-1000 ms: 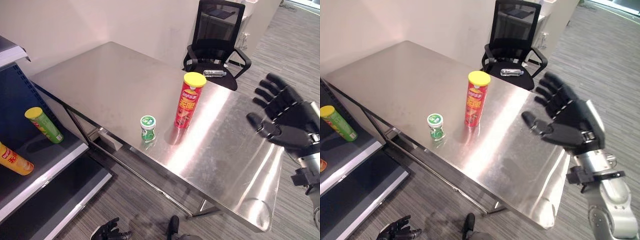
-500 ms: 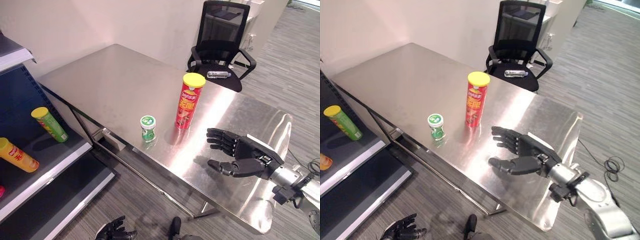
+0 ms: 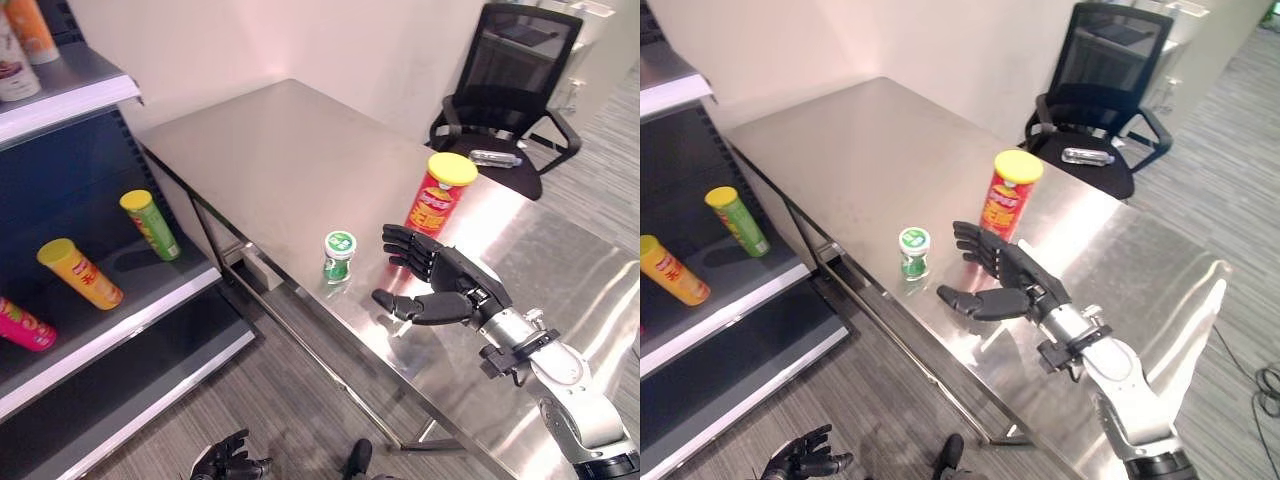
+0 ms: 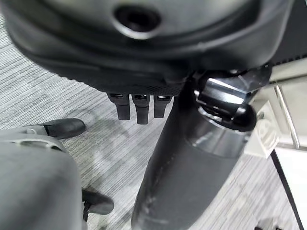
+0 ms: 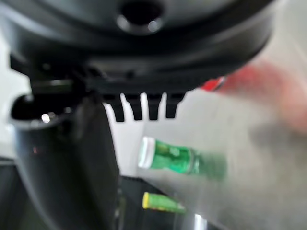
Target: Put the goods on the table back onto the shelves and tidy them up.
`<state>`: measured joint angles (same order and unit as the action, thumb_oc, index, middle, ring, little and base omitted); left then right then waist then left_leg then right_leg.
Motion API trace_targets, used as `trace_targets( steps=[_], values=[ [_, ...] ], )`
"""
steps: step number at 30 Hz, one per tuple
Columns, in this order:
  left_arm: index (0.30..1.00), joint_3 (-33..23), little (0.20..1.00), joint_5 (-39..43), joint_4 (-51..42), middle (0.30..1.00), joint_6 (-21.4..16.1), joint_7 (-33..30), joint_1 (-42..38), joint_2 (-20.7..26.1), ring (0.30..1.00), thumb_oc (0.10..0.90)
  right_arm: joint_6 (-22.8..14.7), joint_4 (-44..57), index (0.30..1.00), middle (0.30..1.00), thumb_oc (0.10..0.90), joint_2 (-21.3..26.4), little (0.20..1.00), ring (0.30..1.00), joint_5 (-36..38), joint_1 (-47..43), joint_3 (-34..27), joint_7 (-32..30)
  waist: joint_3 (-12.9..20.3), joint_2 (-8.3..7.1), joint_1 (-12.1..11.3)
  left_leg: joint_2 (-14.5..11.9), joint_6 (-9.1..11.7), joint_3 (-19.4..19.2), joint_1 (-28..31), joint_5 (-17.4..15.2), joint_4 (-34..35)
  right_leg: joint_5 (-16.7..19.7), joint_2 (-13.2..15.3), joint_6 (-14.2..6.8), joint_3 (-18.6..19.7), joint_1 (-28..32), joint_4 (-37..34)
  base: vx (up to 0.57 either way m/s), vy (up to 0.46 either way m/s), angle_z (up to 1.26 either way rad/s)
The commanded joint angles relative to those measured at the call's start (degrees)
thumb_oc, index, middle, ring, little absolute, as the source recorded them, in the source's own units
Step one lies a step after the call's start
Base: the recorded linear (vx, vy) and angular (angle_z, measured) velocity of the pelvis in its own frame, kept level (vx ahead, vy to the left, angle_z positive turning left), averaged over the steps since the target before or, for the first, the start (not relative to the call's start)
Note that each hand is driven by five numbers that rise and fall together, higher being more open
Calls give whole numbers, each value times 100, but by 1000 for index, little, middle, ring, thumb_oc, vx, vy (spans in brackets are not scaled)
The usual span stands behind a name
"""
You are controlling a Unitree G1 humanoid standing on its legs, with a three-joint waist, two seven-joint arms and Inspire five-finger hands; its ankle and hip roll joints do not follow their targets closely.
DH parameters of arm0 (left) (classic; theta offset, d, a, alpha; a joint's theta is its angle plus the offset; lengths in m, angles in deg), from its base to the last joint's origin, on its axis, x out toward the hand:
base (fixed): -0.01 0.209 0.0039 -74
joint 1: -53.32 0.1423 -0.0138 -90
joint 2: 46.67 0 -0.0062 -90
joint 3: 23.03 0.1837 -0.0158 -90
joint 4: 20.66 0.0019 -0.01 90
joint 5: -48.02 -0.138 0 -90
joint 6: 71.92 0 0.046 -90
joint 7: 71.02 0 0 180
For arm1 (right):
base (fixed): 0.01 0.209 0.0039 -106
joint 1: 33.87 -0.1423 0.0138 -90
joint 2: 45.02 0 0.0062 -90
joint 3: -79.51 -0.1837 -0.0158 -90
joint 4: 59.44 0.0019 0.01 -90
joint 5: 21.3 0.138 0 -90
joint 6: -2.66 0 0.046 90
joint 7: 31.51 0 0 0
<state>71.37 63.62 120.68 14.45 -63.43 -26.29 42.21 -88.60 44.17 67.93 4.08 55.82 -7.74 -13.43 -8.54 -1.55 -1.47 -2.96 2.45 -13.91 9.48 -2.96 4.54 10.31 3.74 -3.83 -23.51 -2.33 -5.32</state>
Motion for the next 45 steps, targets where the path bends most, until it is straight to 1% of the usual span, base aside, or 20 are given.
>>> trace_targets(
  steps=[1, 2, 5, 7, 8, 10, 12, 13, 15, 16, 18, 21, 22, 23, 24, 27, 28, 36, 40, 45],
  values=[
    [900, 188, 900, -61, -82, 900, -270, -56, -327, 181, 900, 800, -854, 404, 900, 900, 800, 16, 900, 900, 36, -620, -359, -287, 55, -27, -61, -63, 135, -91, -337, 284, 46, -620, 495, -707, 5, 733, 32, 9, 1, 16],
    [900, 194, 900, -76, -79, 900, -268, -76, -333, 174, 900, 800, -885, 407, 900, 900, 800, -69, 900, 900, 5, -633, -394, -359, 56, -23, -77, -60, 132, -56, -336, 289, 46, -638, 486, -695, 1, 746, 32, 9, 1, 12],
    [900, 202, 900, -75, -66, 900, -274, -95, -335, 172, 900, 800, -919, 408, 900, 900, 800, -123, 900, 900, -15, -668, -379, -399, 59, -24, -99, -54, 130, -32, -331, 290, 46, -651, 487, -689, -18, 774, 32, 12, -2, 12],
    [900, 221, 900, -76, -89, 900, -276, -114, -319, 155, 900, 800, -962, 393, 900, 900, 800, -184, 900, 900, -171, -751, -300, -488, 55, -15, -116, -51, 125, 6, -323, 287, 46, -662, 495, -684, -43, 799, 32, 7, 0, 12],
    [900, 256, 900, -60, -127, 900, -283, -114, -326, 145, 900, 800, -993, 404, 900, 900, 800, -175, 900, 900, -409, -797, -292, -566, 58, -4, -128, -46, 123, 30, -324, 290, 46, -677, 492, -678, -48, 822, 32, 6, 5, 8],
    [900, 278, 900, -50, -158, 900, -285, -125, -324, 138, 900, 800, -1012, 396, 900, 900, 800, -256, 900, 900, -403, -817, -308, -625, 47, 7, -139, -48, 120, 57, -324, 297, 46, -686, 492, -673, -69, 841, 32, 2, 5, 9],
    [900, 271, 900, -61, -113, 900, -299, -170, -348, 138, 900, 800, -1109, 407, 900, 900, 800, -357, 900, 900, -613, -888, -352, -824, 48, 18, -153, -39, 116, 93, -327, 293, 46, -700, 496, -668, -85, 858, 32, 4, 8, 8],
    [900, 266, 900, -70, -109, 900, -313, -201, -349, 132, 900, 800, -1156, 404, 900, 900, 800, -421, 900, 900, -805, -945, -375, -960, 41, 27, -157, -35, 109, 111, -326, 292, 46, -708, 496, -665, -95, 865, 32, 8, 13, 8],
    [900, 281, 900, -92, -112, 900, -338, -266, -336, 111, 900, 800, -1281, 459, 900, 900, 800, -427, 900, 900, -1475, -1147, -346, -1300, 37, 43, -193, -22, 94, 132, -319, 287, 46, -717, 493, -660, -87, 874, 32, 7, 17, 8],
    [900, 283, 900, -117, -110, 900, -339, -271, -337, 113, 900, 800, -1286, 471, 900, 900, 800, -438, 900, 900, -1576, -1179, -340, -1330, 38, 44, -201, -20, 91, 139, -317, 288, 46, -720, 493, -659, -93, 880, 32, 9, 10, 5],
    [900, 292, 900, -129, -110, 900, -353, -309, -349, 126, 900, 800, -1327, 466, 900, 900, 800, -373, 900, 900, -2040, -1281, -274, -1518, 39, 39, -220, -12, 90, 158, -319, 283, 46, -729, 495, -656, -101, 894, 32, 11, 3, 8],
    [900, 307, 900, -149, -138, 900, -359, -342, -348, 136, 900, 800, -1261, 374, 900, 900, 800, -326, 900, 900, -2220, -1409, -110, -1540, 33, 40, -247, 0, 82, 204, -319, 285, 46, -734, 500, -652, -132, 915, 32, 15, 7, 10],
    [900, 340, 900, -128, -183, 900, -359, -348, -337, 132, 900, 800, -1248, 292, 900, 900, 800, -369, 900, 900, -2251, -1509, 33, -1544, 23, 40, -275, 5, 78, 226, -318, 286, 46, -737, 503, -650, -146, 925, 32, 0, 0, 0],
    [900, 380, 900, -94, -252, 900, -360, -346, -321, 147, 900, 800, -1197, 170, 900, 900, 800, -325, 900, 900, -2340, -1627, 254, -1492, -1, 29, -320, 11, 80, 250, -327, 298, 46, -737, 505, -648, -166, 937, 32, 8, 10, 4],
    [900, 380, 900, -77, -259, 900, -354, -356, -331, 154, 900, 800, -1159, 92, 900, 900, 800, -292, 900, 900, -2365, -1678, 346, -1484, -10, 21, -334, 18, 82, 278, -340, 303, 46, -735, 507, -650, -195, 944, 32, 1, 4, 7],
    [900, 383, 900, -84, -228, 900, -343, -352, -339, 154, 900, 800, -1109, -4, 900, 900, 800, -270, 900, 900, -2337, -1693, 443, -1400, -13, 11, -361, 17, 83, 305, -356, 311, 46, -735, 513, -648, -222, 944, 32, 3, 5, 14],
    [900, 370, 900, -89, -175, 900, -341, -356, -362, 147, 900, 800, -1088, -100, 900, 900, 800, -184, 900, 900, -2472, -1700, 482, -1419, -17, 1, -380, 21, 84, 328, -366, 309, 46, -740, 518, -645, -243, 949, 32, 11, 11, 16],
    [900, 363, 900, -114, -62, 900, -354, -383, -404, 143, 900, 800, -1075, -299, 900, 900, 800, -97, 900, 900, -2625, -1726, 501, -1530, -3, -39, -428, 37, 90, 391, -382, 310, 46, -755, 520, -644, -315, 978, 32, 11, 4, 5],
    [900, 366, 900, -107, -51, 900, -364, -423, -426, 149, 900, 800, -1114, -347, 900, 900, 800, -113, 900, 900, -2837, -1770, 422, -1743, -17, -48, -449, 40, 87, 446, -386, 314, 46, -767, 510, -637, -352, 995, 32, 11, -1, 6],
    [900, 360, 900, -91, -66, 900, -366, -469, -429, 158, 900, 800, -1128, -389, 900, 900, 800, -147, 900, 900, -2918, -1852, 365, -1888, -26, -50, -457, 38, 86, 447, -385, 313, 46, -766, 510, -636, -353, 990, 32, 6, 0, 6]
  ],
)
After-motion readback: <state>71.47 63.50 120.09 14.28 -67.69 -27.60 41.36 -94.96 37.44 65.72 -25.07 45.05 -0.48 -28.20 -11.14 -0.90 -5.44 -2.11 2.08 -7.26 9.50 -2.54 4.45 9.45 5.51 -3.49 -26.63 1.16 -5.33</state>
